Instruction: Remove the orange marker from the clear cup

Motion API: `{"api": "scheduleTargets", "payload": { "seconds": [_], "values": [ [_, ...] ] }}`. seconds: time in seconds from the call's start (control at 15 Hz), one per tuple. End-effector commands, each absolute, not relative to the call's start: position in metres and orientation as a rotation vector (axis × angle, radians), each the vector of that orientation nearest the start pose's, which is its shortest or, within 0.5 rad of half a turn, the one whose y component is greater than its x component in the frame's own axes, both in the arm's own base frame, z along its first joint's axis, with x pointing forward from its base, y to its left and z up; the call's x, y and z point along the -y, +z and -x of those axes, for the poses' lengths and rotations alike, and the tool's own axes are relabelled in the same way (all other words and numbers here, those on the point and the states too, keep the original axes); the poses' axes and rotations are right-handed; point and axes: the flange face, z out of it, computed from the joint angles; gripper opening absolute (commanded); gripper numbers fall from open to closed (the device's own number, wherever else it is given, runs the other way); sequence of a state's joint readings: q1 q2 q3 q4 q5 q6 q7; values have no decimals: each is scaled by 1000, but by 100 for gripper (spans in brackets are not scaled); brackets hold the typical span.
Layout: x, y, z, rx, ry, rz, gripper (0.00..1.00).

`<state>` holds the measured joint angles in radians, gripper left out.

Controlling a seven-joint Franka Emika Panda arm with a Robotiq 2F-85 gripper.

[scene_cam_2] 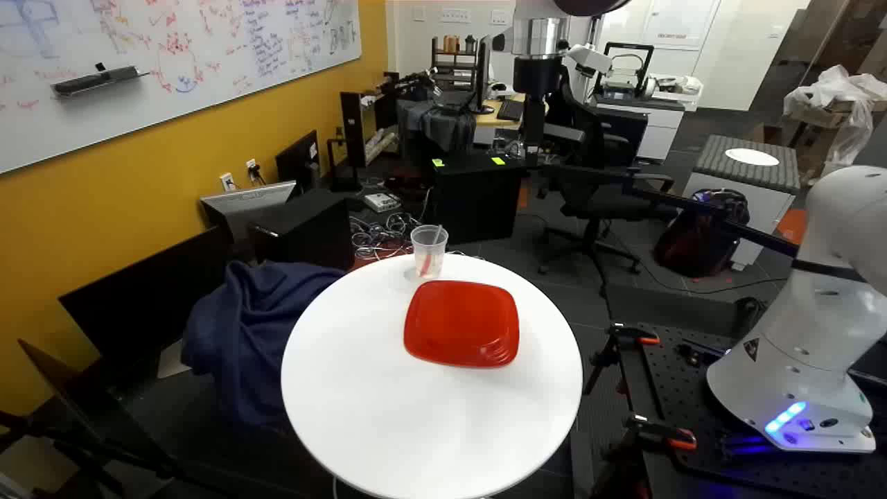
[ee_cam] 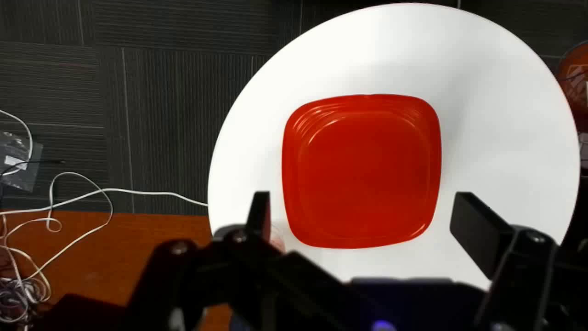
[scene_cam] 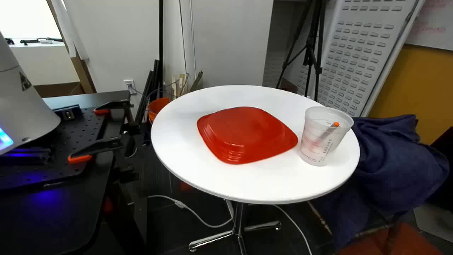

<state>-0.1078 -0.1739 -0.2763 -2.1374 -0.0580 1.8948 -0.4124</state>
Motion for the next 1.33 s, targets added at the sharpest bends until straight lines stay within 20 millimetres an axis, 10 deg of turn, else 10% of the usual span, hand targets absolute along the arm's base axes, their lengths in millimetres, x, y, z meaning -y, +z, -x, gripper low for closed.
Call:
{"api": "scheduleTargets", "payload": {
  "seconds": [0.0, 1.27],
  "values": [
    [194, 472, -455, 85, 113, 3116, 100],
    [215, 473, -501, 115, -278, 3321, 100]
  ]
}}
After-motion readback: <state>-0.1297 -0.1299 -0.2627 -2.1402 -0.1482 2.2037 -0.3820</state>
